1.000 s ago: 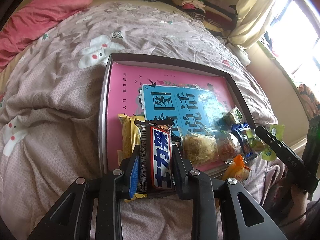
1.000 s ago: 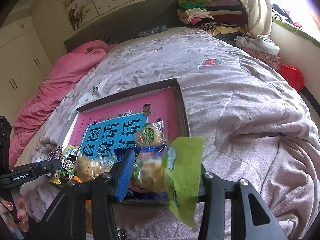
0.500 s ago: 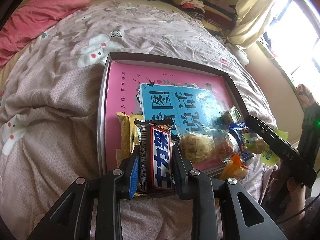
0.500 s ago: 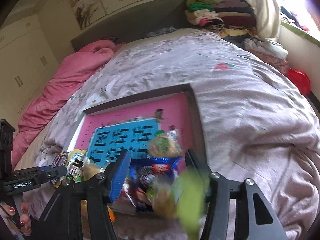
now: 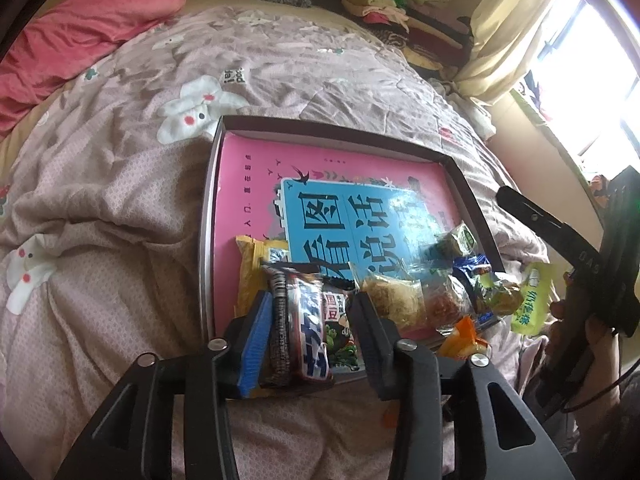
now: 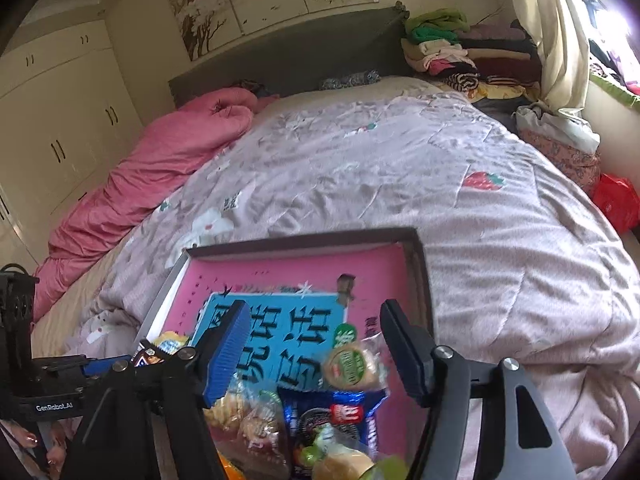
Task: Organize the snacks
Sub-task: 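Lower the chocolate bar into the tray with left gripper while right gripper lowers the green bag, then open both grippers and move them back toward the bread bag and dark snack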
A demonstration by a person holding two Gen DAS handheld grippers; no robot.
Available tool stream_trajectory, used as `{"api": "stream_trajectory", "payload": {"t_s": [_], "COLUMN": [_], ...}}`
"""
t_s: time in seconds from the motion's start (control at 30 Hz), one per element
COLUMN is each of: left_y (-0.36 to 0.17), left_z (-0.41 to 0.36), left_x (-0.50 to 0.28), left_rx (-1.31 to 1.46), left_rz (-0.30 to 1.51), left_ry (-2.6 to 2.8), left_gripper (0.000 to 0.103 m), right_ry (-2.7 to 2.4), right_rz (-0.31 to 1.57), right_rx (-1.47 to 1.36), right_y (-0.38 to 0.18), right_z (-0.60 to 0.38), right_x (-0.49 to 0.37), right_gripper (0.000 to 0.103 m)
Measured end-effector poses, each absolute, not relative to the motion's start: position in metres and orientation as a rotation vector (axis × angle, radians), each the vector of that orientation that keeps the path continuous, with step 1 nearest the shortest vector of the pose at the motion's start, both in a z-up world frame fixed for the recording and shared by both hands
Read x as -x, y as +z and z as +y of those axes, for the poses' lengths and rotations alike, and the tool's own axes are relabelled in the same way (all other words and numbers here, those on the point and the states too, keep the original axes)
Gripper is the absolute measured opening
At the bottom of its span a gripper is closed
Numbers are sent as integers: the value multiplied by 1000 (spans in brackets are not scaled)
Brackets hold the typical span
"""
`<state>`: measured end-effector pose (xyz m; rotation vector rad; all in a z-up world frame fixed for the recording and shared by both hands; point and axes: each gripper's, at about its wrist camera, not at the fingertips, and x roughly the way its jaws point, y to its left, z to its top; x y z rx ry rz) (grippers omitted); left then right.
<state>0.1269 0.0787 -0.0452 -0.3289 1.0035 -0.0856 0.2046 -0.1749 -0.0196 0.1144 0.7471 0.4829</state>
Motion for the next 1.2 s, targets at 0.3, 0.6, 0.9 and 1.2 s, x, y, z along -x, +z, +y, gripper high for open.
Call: {"api": "stream_trajectory", "payload": {"t_s": [0.3, 0.6, 0.9, 1.2], "left_y": [-40, -25, -16, -12], "left_z": [78, 67, 56, 46], "left_x": [-125, -118, -110, -101], "left_rx": [329, 291, 259, 243], "left_rz": [996, 961, 942, 941], "left_ry": [-99, -125, -156, -186], "left_gripper": [49, 64, 75, 75], "right_ry": [458, 464, 487, 486], "right_rz": [718, 656, 647, 709], "right_rx": [-146, -134, -121, -93], "right_y": [-10, 12, 22, 8], "right_z": [-196, -200, -197, -201], "right_x": [-200, -171, -137, -107], "right_gripper": [70, 70, 74, 74]}}
